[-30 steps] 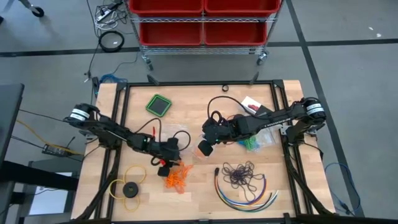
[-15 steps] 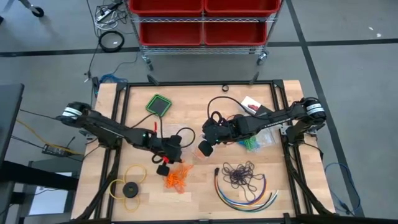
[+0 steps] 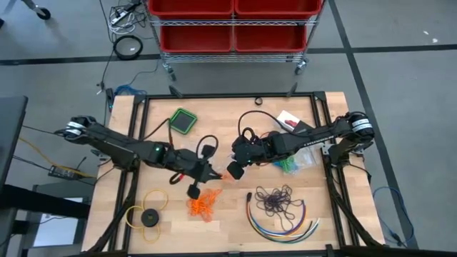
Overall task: Sort rubber bands
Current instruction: Put the orange rubber band into the transparent zip bag
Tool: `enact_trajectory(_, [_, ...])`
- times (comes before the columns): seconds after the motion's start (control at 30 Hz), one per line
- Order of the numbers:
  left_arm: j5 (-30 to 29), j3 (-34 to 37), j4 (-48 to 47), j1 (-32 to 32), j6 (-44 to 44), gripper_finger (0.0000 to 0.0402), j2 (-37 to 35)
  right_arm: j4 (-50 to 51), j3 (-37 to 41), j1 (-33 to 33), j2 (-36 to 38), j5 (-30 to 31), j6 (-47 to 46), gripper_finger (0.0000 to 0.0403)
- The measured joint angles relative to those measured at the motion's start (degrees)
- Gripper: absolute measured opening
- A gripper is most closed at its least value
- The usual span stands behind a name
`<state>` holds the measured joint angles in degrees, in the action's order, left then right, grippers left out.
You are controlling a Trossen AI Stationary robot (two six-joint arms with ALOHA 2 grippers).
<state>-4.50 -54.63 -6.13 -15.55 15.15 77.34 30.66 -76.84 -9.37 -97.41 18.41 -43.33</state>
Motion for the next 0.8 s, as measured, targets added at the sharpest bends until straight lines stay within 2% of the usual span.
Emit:
enact_trajectory(0.17, [-0.3, -0.1, 3.5, 1.9, 3.0, 0.0006, 3.3, -0.1, 0.0, 0.0, 0.0, 0.1, 0.0, 0.0])
enact_trajectory(0.3, [-3.9, -0.1, 1.9, 3.6, 2.6, 0.0015, 6.4, -0.2, 0.0, 0.0, 0.0, 0.2, 0.1, 0.0])
enact_trajectory(0.4, [-4.3, -0.1, 1.5, 4.0, 1.8, 0.0051, 7.5, -0.1, 0.0, 0.0, 0.0, 0.2, 0.2, 0.0])
enact_trajectory(0.63, [-4.0, -0.1, 3.8, 4.0, 0.5, 0.0176, 6.3, -0.1, 0.0, 0.0, 0.0, 0.2, 0.3, 0.0])
enact_trajectory(0.7, [-4.0, -1.0, 1.7, 4.0, 0.8, 0.0198, 5.6, -0.1, 0.0, 0.0, 0.0, 0.2, 0.3, 0.0])
enact_trajectory(0.8, [-3.8, -3.7, -4.2, 3.6, 1.0, 0.0211, 4.2, 0.3, 0.0, -0.2, 0.0, 0.2, 0.3, 0.0])
